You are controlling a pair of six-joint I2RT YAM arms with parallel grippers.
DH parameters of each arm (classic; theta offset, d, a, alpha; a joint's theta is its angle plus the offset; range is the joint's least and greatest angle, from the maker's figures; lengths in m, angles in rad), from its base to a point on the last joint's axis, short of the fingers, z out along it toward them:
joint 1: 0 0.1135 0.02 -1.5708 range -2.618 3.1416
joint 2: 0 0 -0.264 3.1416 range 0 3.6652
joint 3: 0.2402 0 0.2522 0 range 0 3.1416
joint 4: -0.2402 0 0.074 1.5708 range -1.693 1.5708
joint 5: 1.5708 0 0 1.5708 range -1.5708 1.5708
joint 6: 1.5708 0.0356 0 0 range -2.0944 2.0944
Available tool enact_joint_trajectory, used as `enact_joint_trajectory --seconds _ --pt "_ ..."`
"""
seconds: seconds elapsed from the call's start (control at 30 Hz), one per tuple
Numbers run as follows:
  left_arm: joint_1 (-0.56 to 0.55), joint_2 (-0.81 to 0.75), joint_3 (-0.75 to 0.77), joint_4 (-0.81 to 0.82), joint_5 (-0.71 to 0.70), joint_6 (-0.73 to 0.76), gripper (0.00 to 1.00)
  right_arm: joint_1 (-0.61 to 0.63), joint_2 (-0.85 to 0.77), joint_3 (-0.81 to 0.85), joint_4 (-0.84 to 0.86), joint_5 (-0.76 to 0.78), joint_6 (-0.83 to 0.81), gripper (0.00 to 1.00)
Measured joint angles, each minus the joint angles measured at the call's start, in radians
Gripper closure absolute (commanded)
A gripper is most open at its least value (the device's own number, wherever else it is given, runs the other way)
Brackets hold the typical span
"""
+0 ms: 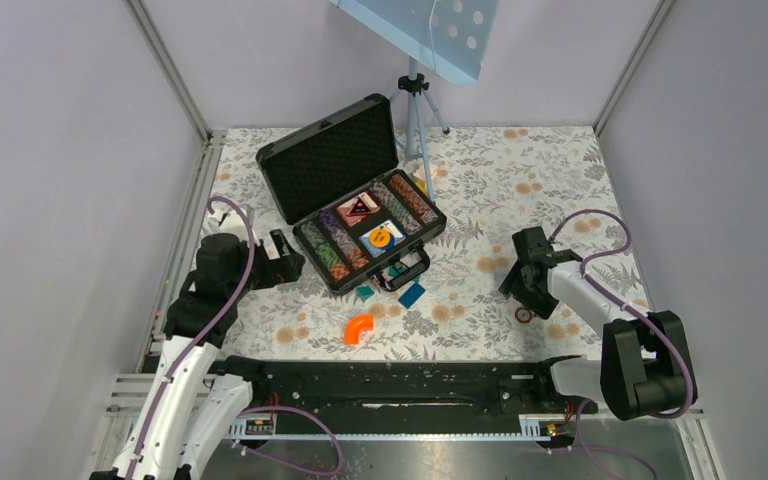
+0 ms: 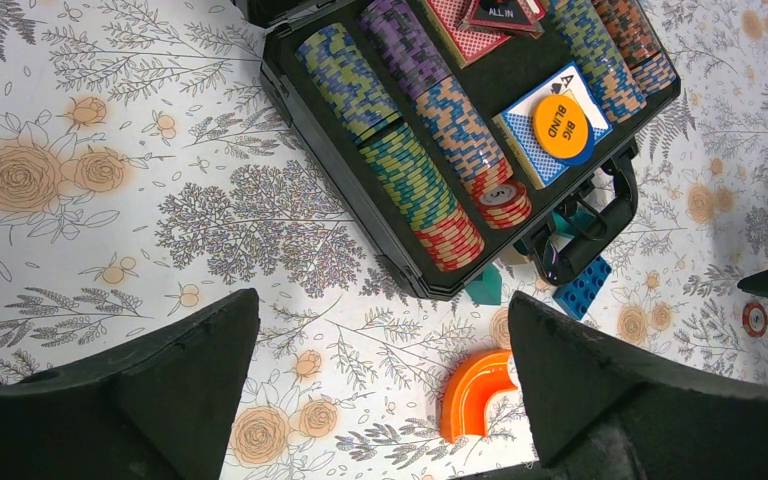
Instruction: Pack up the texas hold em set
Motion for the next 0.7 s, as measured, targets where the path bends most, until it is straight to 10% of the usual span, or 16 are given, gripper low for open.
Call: enact_joint_trajectory --seconds 0.7 --pt "-0.002 0.008 0.0 0.0 0.007 0.0 0.06 -0.135 -0.013 -0.025 0.067 -0.135 -0.081 0.15"
